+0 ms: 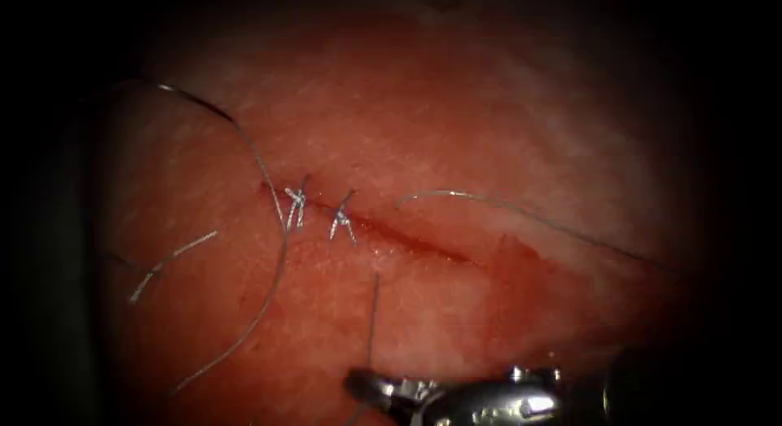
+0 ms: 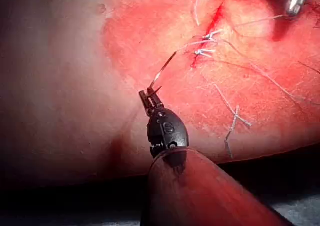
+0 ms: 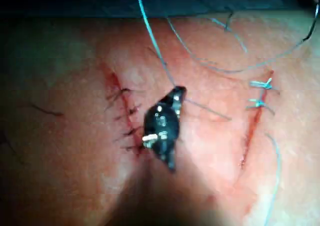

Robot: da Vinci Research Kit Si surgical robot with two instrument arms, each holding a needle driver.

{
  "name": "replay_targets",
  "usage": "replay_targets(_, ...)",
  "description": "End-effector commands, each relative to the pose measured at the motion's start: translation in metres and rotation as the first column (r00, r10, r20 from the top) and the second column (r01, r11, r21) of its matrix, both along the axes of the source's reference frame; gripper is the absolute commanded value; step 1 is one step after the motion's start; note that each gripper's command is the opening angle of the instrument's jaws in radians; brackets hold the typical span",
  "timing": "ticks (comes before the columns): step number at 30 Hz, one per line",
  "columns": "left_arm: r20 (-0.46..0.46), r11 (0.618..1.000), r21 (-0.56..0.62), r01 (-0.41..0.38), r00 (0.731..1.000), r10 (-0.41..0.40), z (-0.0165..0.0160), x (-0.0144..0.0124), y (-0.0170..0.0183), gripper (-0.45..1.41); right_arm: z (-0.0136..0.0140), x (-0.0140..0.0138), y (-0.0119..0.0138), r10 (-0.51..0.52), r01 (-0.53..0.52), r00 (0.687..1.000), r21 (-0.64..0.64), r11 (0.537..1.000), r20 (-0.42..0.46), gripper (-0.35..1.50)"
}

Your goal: Wound Closure

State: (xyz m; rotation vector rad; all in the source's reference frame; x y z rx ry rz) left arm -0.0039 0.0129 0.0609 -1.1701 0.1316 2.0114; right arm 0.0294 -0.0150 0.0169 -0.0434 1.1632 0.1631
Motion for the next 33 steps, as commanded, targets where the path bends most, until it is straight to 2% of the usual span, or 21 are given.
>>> replay_targets(1,0.001,1.000,0.005,-0.001,1.000,0.001,0.0006,-0.0006,-0.0011,-0.45,-0.0025,0.0015,-0.0036,-0.018,0.018,1.000,0.011,1.000,-0.016,-0.35)
replay_targets(4,0.001,1.000,0.005,-0.001,1.000,0.001,0.0006,-0.0006,-0.0011,-0.45,-0.0051,0.0025,-0.0051,-0.031,0.032,0.999,0.016,0.999,-0.022,-0.35)
replay_targets(6,0.001,1.000,0.005,-0.001,1.000,0.001,0.0006,-0.0006,-0.0011,-0.45,-0.0055,0.0027,-0.0052,-0.027,0.028,0.999,0.015,1.000,-0.026,-0.35)
replay_targets(8,0.001,1.000,0.005,0.000,1.000,0.000,0.0006,-0.0006,-0.0011,-0.45,-0.0056,0.0030,-0.0045,-0.003,0.003,1.000,0.002,1.000,-0.019,0.61)
replay_targets(9,0.001,1.000,0.005,0.000,1.000,0.000,0.0006,-0.0006,-0.0011,-0.45,-0.0056,0.0030,-0.0045,-0.003,0.003,1.000,0.002,1.000,-0.019,0.61)
replay_targets(10,0.000,1.000,0.005,0.000,1.000,0.000,0.0005,-0.0006,-0.0012,-0.45,-0.0053,0.0028,-0.0040,0.023,-0.023,1.000,-0.003,1.000,-0.014,1.03)
replay_targets(11,0.000,1.000,0.005,0.001,1.000,-0.001,0.0005,-0.0006,-0.0012,-0.45,-0.0049,0.0026,-0.0034,0.030,-0.030,0.999,-0.003,1.000,-0.016,1.18)
replay_targets(12,0.000,1.000,0.005,0.001,1.000,-0.001,0.0005,-0.0006,-0.0012,-0.45,-0.0045,0.0022,-0.0029,0.035,-0.035,0.999,-0.002,0.999,-0.015,1.23)
replay_targets(14,0.000,1.000,0.005,0.001,1.000,-0.001,0.0005,-0.0006,-0.0012,-0.45,-0.0029,0.0005,-0.0014,0.042,-0.042,0.999,0.000,0.999,-0.007,1.30)
replay_targets(15,0.000,1.000,0.005,0.001,1.000,-0.001,0.0005,-0.0006,-0.0012,-0.45,-0.0029,0.0005,-0.0014,0.042,-0.042,0.999,0.000,0.999,-0.007,1.30)
replay_targets(16,0.000,1.000,0.005,0.001,1.000,-0.001,0.0005,-0.0006,-0.0012,-0.45,-0.0014,-0.0007,-0.0003,0.049,-0.049,0.999,-0.001,0.999,0.002,1.31)
replay_targets(19,0.000,1.000,0.005,0.001,1.000,-0.001,0.0005,-0.0007,-0.0012,-0.45,0.0000,-0.0017,0.0007,0.060,-0.059,0.998,-0.004,0.998,0.009,1.31)
replay_targets(20,-0.001,1.000,0.005,0.002,1.000,-0.002,0.0005,-0.0007,-0.0012,-0.45,0.0023,-0.0026,0.0025,0.077,-0.077,0.997,-0.021,0.997,0.028,1.31)
replay_targets(21,-0.001,1.000,0.005,0.002,1.000,-0.002,0.0005,-0.0007,-0.0012,-0.45,0.0023,-0.0026,0.0025,0.077,-0.077,0.997,-0.021,0.997,0.028,1.31)
replay_targets(22,-0.001,1.000,0.005,0.002,1.000,-0.002,0.0005,-0.0007,-0.0012,-0.45,0.0044,-0.0028,0.0042,0.089,-0.087,0.995,-0.048,0.995,0.046,1.31)
replay_targets(23,-0.001,1.000,0.005,0.002,1.000,-0.002,0.0005,-0.0007,-0.0012,-0.45,0.0044,-0.0028,0.0042,0.089,-0.087,0.995,-0.048,0.995,0.046,1.31)
replay_targets(25,-0.001,1.000,0.004,0.002,1.000,-0.002,0.0006,-0.0007,-0.0012,-0.45,0.0065,-0.0026,0.0054,0.101,-0.097,0.993,-0.068,0.993,0.053,1.31)
replay_targets(27,-0.001,1.000,0.004,0.002,1.000,-0.002,0.0006,-0.0007,-0.0012,-0.45,0.0070,-0.0026,0.0057,0.104,-0.100,0.993,-0.070,0.992,0.056,1.31)
replay_targets(31,-0.001,1.000,0.004,0.002,1.000,-0.002,0.0006,-0.0007,-0.0013,-0.45,0.0111,-0.0024,0.0068,0.120,-0.112,0.990,-0.099,0.989,0.076,1.26)
replay_targets(33,-0.001,1.000,0.004,0.002,1.000,-0.002,0.0006,-0.0007,-0.0013,-0.45,0.0117,-0.0023,0.0069,0.122,-0.113,0.989,-0.102,0.988,0.080,1.25)
